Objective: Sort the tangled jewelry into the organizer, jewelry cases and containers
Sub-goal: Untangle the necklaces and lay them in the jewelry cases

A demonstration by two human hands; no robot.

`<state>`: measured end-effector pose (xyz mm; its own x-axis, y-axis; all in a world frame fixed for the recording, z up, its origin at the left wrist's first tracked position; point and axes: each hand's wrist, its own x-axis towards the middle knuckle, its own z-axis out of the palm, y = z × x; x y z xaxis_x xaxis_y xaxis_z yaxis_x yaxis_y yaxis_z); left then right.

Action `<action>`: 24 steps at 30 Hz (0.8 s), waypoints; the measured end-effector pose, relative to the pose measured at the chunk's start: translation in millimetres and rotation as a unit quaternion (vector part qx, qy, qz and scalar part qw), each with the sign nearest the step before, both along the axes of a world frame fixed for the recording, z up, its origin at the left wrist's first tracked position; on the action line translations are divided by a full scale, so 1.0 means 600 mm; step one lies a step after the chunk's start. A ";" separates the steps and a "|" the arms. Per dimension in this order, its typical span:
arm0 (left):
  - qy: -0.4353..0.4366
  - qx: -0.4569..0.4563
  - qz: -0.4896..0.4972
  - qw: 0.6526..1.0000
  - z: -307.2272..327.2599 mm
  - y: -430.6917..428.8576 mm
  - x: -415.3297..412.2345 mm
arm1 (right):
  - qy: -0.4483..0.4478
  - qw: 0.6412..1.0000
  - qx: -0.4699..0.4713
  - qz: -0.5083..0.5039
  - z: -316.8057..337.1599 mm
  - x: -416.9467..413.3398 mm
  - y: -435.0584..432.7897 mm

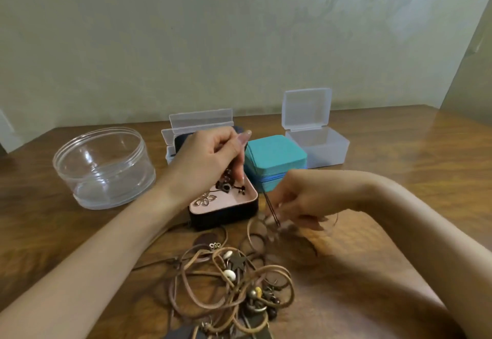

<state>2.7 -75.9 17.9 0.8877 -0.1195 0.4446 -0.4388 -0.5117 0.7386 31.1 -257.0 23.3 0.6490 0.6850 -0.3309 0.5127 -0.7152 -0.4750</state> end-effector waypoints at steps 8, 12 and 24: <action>-0.086 0.078 0.061 0.991 -0.015 0.018 0.018 | -0.072 0.948 0.279 -0.136 0.011 0.013 -0.005; -0.085 0.011 0.087 0.992 -0.018 0.029 0.030 | -0.112 0.969 0.213 -0.051 -0.024 0.002 0.023; 0.034 -0.097 0.138 0.985 -0.030 0.061 0.046 | -0.136 0.970 0.192 -0.055 -0.034 0.004 0.031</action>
<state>30.6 -39.3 0.1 0.9032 0.2120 0.3732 -0.2481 -0.4518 0.8570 33.4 -238.3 2.6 0.7524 0.6458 0.1297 0.5877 -0.5692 -0.5750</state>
